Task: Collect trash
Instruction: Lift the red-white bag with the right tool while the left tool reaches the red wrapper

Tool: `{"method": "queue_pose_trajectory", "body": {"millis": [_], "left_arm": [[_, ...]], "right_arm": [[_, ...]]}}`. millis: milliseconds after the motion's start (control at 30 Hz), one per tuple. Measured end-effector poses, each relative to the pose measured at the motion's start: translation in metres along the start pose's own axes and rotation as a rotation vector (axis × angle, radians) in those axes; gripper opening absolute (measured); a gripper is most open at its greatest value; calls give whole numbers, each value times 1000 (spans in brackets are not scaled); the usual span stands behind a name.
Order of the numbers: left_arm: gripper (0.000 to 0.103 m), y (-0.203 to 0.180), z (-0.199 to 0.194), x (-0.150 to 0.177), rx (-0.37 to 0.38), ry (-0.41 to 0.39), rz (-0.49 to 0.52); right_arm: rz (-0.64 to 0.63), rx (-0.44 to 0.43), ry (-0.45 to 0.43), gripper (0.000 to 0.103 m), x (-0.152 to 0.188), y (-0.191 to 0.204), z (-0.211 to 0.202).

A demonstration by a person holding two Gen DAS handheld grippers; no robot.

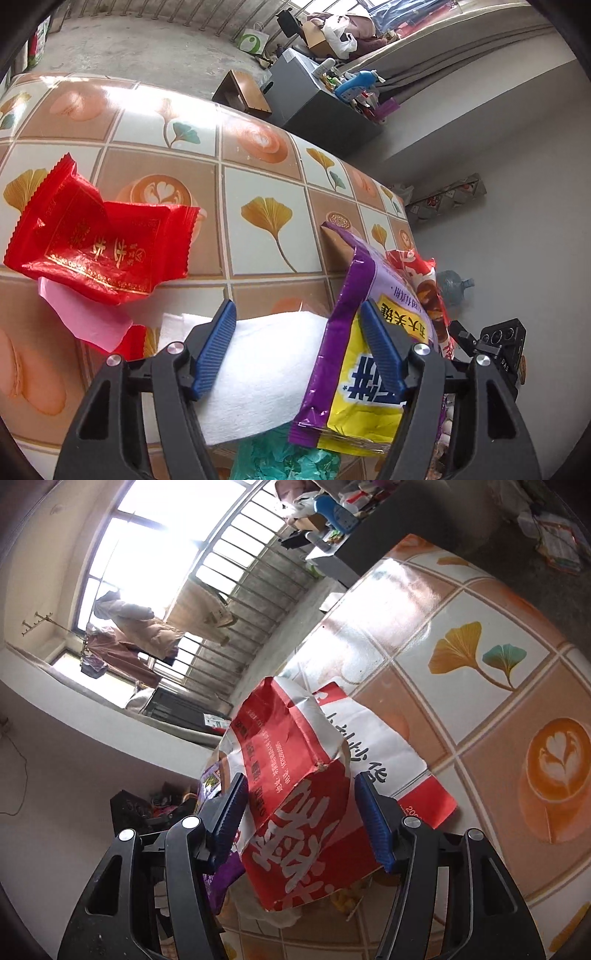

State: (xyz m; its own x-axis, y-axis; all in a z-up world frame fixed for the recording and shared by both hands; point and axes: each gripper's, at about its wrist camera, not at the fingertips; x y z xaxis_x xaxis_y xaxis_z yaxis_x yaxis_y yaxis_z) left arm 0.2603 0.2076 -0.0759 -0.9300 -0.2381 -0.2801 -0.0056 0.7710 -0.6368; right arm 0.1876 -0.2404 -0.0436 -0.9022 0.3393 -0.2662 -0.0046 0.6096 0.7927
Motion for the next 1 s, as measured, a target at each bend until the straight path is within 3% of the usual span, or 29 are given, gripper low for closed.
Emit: {"method": "queue_pose_trajectory", "body": {"millis": [367, 633, 867, 933, 1000], "left_arm": [[61, -14, 0, 56, 22, 118, 96], [60, -11, -25, 104, 82, 136, 94], [61, -9, -84, 98, 83, -13, 159], [61, -8, -99, 87, 51, -80, 173], [61, -4, -110, 76, -33, -150, 184]], "right_arm": [[-76, 34, 155, 52, 20, 22, 10], [-118, 31, 219, 52, 44, 29, -1], [-145, 20, 158, 52, 37, 38, -18], [-155, 23, 138, 54, 36, 41, -20], [-165, 26, 118, 54, 34, 44, -24]]}}
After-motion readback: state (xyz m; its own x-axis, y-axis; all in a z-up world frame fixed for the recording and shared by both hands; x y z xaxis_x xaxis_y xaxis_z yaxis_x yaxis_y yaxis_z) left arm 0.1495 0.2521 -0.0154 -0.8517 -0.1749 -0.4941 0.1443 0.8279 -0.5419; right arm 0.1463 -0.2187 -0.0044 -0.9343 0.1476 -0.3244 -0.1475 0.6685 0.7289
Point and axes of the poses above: each gripper's, at about its wrist camera, not at the fingertips, and z roughly the way its jaws point, y to its left, x to its underside, and after that the axes turned 4 degrees about y, right-handed
